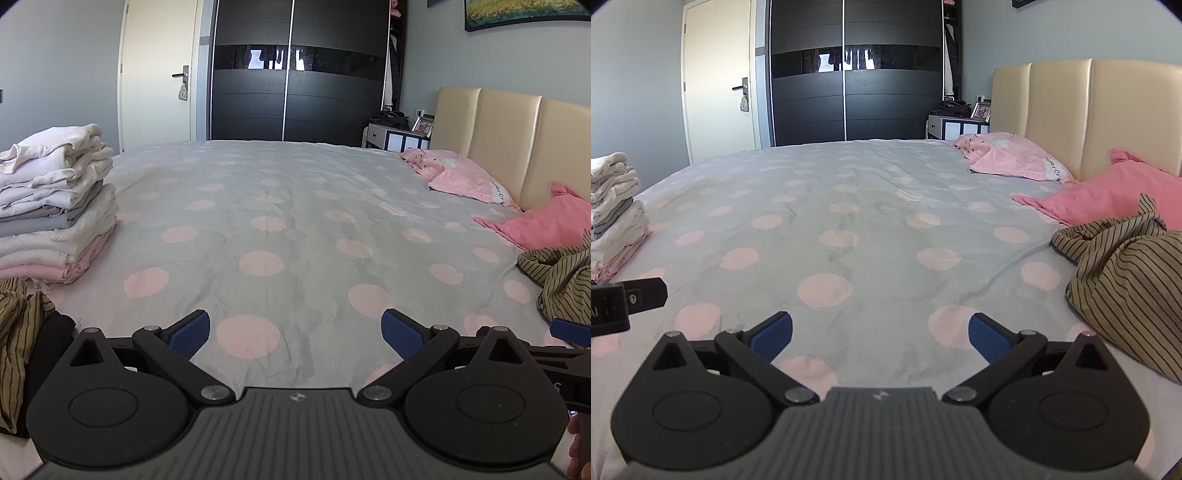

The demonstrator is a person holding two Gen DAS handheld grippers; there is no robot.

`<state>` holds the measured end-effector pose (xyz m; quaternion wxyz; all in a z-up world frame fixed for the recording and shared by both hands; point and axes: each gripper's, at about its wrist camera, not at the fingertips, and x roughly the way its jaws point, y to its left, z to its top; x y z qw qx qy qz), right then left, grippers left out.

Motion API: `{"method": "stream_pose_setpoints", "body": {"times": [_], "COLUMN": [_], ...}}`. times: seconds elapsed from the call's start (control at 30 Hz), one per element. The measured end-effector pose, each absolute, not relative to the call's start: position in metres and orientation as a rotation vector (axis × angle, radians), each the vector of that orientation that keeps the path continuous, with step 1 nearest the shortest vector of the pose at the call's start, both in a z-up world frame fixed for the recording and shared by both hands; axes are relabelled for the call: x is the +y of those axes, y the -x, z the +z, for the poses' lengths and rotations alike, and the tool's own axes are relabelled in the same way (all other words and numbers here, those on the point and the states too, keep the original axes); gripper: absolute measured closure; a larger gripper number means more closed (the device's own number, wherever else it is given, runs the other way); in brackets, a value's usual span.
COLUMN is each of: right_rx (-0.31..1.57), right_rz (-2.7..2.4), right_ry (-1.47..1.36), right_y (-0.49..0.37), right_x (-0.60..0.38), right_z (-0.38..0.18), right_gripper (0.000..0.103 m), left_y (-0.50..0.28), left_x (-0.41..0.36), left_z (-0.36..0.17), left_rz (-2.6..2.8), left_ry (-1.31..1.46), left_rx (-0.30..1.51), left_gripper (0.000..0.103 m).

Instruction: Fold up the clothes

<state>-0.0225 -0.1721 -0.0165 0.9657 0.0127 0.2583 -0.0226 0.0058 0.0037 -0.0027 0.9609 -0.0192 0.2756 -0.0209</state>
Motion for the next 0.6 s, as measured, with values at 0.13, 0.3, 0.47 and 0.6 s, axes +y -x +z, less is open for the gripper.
{"method": "stream_pose_setpoints", "body": {"times": [0.13, 0.3, 0.47, 0.6], "right_rx": [0.528, 0.533, 0.539, 0.547], "right_rz": [-0.046, -0.053, -0.059, -0.071], "right_ry": [-0.025, -0.026, -0.027, -0.027], "right_y": [0.0223, 0.0213, 0.0208, 0.0198], "right_x": [-0.1734, -0.1758, -0.1768, -0.1796], "right_z": [-0.0173, -0.0181, -0.0193, -0.0212], "right_gripper": [0.001, 0.001, 0.001, 0.001], "left_y": [-0.0065, -0.0072, -0.0077, -0.0083], "left_x": [0.0043, 0.0040, 0.0028, 0.0015], "left_z": [-0.0032, -0.0044, -0.0053, -0.0060], "left_rz": [-0.043, -0.042, -0.042, -0.038], "left_ry": [0.041, 0.042, 0.036, 0.031], "left_rx": [0.565, 0.576, 0.585, 0.593], "left_gripper": [0.002, 0.002, 0.002, 0.002]}}
